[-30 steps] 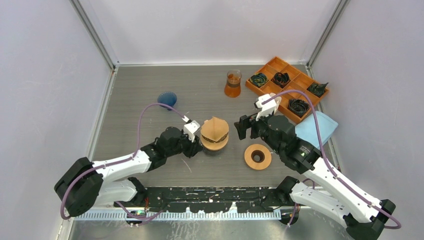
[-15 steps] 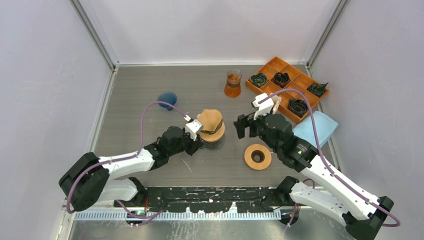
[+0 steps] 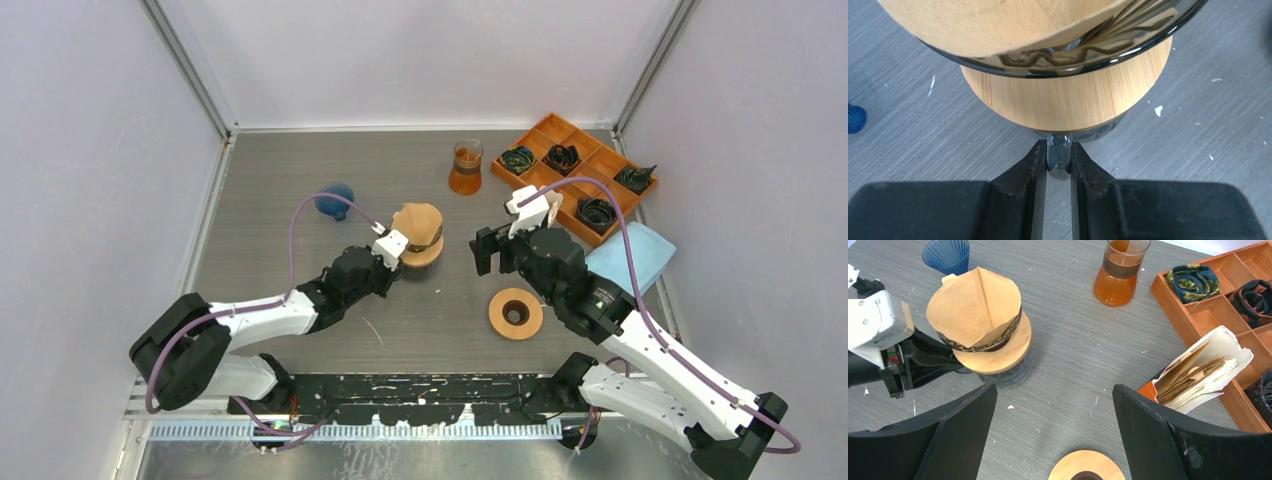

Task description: Place the coffee filter in the dripper

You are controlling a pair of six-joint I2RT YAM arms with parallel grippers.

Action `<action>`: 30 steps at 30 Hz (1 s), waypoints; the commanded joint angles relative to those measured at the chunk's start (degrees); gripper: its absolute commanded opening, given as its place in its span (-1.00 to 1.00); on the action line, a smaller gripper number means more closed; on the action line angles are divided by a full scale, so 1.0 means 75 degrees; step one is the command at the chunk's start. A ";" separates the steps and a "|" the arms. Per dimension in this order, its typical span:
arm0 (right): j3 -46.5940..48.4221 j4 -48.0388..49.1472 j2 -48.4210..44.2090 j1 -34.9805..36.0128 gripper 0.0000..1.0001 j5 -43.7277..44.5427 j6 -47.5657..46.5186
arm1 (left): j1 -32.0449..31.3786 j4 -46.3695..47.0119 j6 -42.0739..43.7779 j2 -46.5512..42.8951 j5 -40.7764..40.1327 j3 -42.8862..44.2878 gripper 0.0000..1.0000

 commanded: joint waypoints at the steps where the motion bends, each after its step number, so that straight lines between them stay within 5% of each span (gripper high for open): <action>1: 0.0069 0.0561 -0.0026 -0.0012 0.85 0.0254 -0.0106 | 0.0016 0.0586 0.0332 0.0437 -0.0865 0.0415 -0.91; 18: 0.0096 0.0574 0.0042 -0.0011 0.87 0.0384 0.0002 | 0.0149 0.0574 0.0331 0.1621 -0.1514 0.1454 -0.79; 30: 0.0620 0.0574 0.0636 -0.0025 0.99 0.0279 -0.0166 | 0.0146 -0.0229 0.0214 0.0491 -0.1049 0.1092 0.22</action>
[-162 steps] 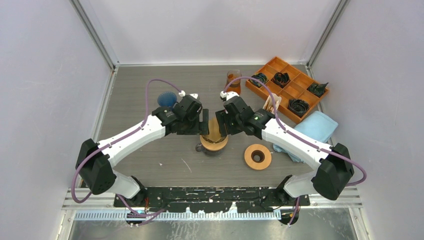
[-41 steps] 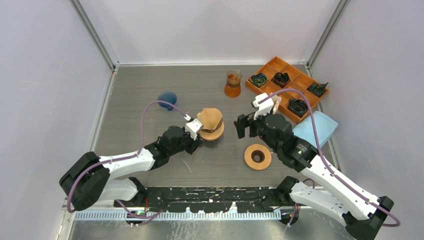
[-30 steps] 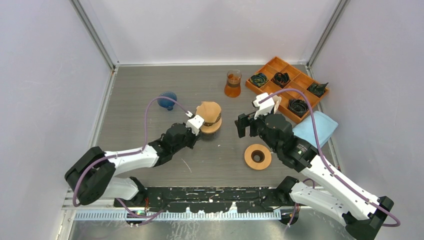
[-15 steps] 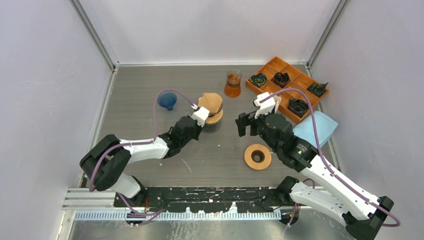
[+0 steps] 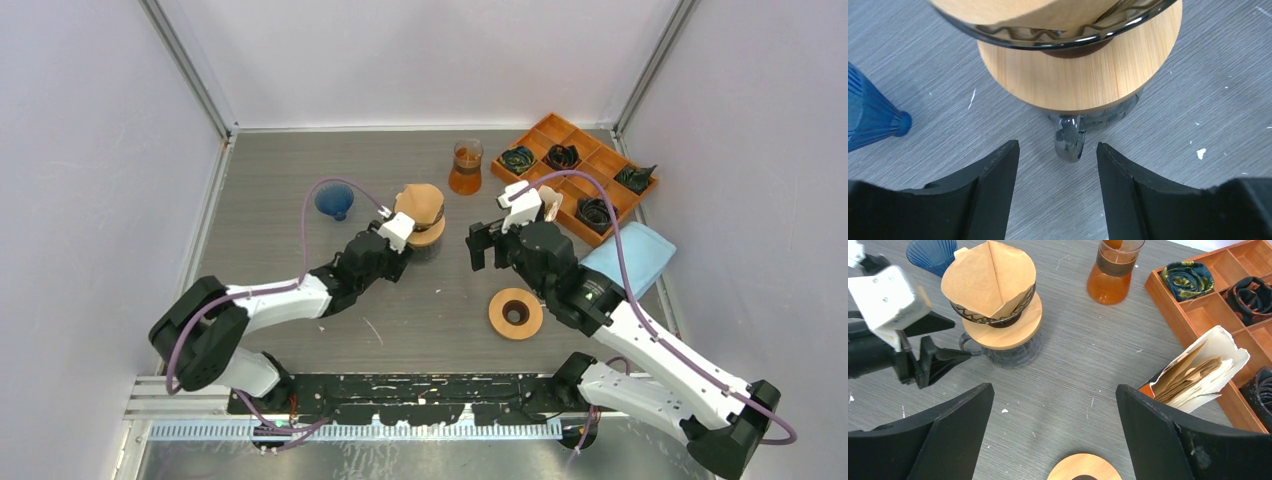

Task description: Place the coffee filter in the dripper

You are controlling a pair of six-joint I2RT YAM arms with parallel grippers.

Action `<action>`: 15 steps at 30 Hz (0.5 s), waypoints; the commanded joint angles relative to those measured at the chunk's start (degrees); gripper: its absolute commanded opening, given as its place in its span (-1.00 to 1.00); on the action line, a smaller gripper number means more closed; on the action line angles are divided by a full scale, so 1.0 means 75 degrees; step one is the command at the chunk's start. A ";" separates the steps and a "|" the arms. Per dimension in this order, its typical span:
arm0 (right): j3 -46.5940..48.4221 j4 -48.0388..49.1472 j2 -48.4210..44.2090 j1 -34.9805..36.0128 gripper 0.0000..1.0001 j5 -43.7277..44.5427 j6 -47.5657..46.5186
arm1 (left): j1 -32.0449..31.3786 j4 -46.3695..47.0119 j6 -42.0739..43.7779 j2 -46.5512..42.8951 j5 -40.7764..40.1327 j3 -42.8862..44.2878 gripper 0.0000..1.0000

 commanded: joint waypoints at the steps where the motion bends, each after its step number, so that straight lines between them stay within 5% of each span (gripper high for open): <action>1: 0.0656 0.0413 0.0406 -0.0035 1.00 -0.0030 -0.0180 | 0.0035 -0.0348 0.0036 -0.0981 0.0075 -0.0063 0.26; 15: 0.2951 0.0239 0.3305 -0.1980 0.95 -0.0929 0.0072 | 0.0111 -0.3969 -0.1055 -0.4136 -0.0545 0.0307 0.99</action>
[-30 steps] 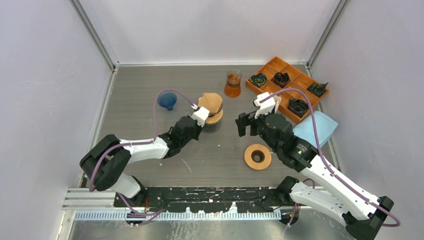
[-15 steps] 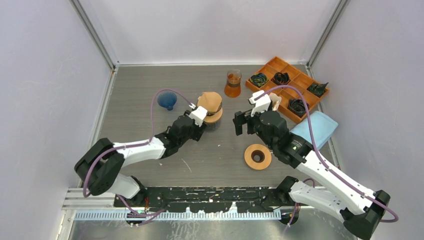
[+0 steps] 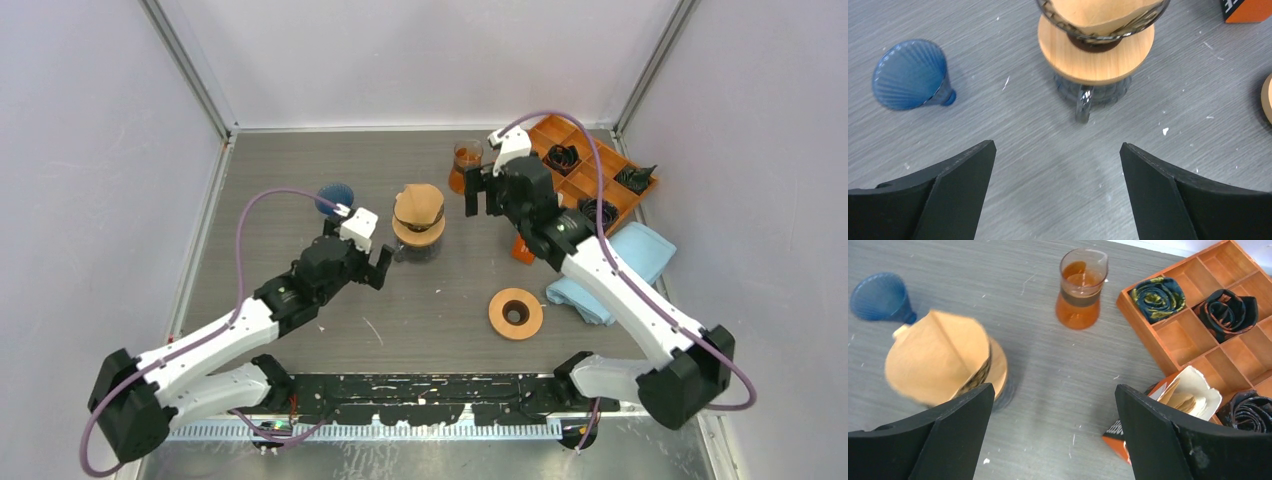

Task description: Place the coffee filter in the dripper

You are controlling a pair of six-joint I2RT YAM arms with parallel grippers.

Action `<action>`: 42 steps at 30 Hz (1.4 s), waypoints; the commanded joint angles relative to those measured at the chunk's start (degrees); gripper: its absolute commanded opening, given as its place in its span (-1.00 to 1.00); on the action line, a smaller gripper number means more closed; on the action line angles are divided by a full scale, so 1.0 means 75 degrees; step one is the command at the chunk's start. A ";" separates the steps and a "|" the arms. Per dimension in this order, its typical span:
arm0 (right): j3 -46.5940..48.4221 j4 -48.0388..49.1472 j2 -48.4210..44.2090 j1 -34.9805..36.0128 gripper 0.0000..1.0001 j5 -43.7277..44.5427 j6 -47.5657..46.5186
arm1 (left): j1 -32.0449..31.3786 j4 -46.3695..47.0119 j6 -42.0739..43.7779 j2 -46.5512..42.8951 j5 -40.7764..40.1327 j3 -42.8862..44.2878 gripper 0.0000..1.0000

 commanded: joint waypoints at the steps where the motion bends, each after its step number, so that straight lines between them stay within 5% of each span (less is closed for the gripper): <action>1: 0.0970 0.0246 0.0844 -0.0653 0.94 -0.0389 0.0240 | 0.0144 -0.1587 -0.0384 -0.0844 -0.0597 0.0461 0.98; 16: 0.4124 -0.0327 0.4733 -0.1941 0.67 -0.0816 0.1499 | 0.2007 -0.2565 0.0109 -0.1616 -0.0850 0.0908 0.98; 36: 0.6311 -0.0484 0.7474 -0.2104 0.12 -0.0571 0.1242 | 0.2065 -0.2630 0.0393 -0.1884 -0.0957 0.0745 0.98; 42: 0.6525 -0.0574 0.7734 -0.2116 -0.22 -0.0580 0.1190 | 0.2065 -0.2654 0.0416 -0.1879 -0.0973 0.0733 0.98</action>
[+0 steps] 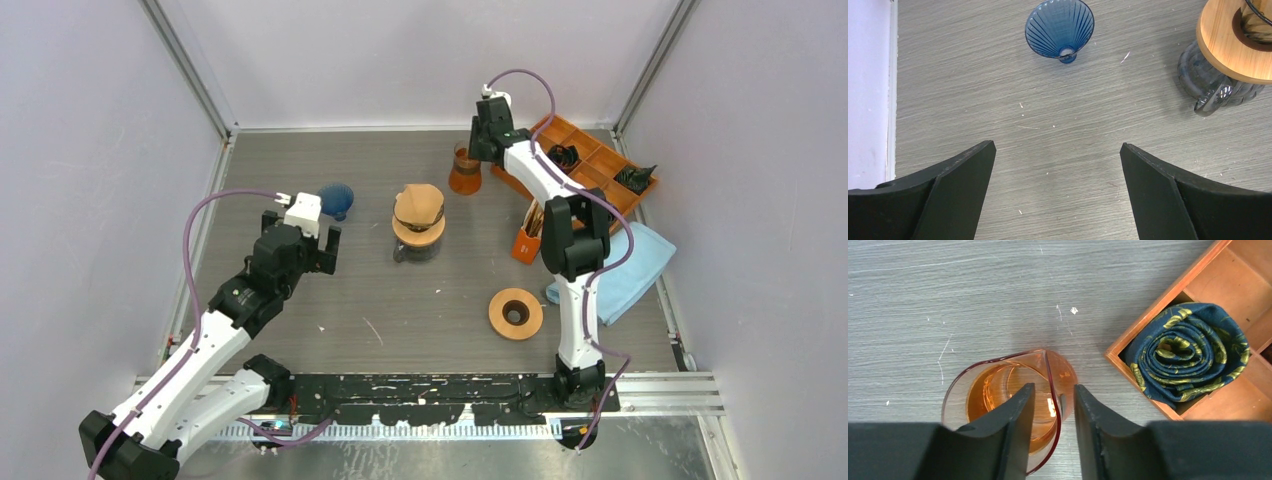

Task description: Place the coffee filter in the dripper

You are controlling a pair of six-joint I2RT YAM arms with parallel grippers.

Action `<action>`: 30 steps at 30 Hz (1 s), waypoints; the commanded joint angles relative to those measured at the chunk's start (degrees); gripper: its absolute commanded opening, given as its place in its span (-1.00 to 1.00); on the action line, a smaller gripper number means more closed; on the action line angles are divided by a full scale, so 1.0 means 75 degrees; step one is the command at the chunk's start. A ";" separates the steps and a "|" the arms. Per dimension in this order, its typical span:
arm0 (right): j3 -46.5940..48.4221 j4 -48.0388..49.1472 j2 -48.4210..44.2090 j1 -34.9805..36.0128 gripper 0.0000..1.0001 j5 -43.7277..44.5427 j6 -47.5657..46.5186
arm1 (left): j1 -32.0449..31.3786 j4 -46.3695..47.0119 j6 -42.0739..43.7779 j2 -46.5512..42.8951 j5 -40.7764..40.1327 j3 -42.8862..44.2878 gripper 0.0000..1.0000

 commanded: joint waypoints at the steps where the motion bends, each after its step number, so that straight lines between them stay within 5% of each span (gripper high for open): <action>1: 0.0410 0.0041 -0.0036 -0.0045 -0.28 0.0083 -0.0139 | 0.0031 0.0178 0.0155 -0.0140 -0.0128 0.0083 0.98; 12: 0.0140 -0.0319 -0.0976 -0.0045 -0.98 0.0130 -0.0550 | 0.0031 0.0164 0.0177 -0.0262 -0.0190 0.0072 0.98; 30: -0.3503 -0.0956 -0.5135 0.0109 -0.99 -0.0250 -0.0560 | 0.0042 0.0150 0.0138 -0.0497 -0.0237 0.0060 0.98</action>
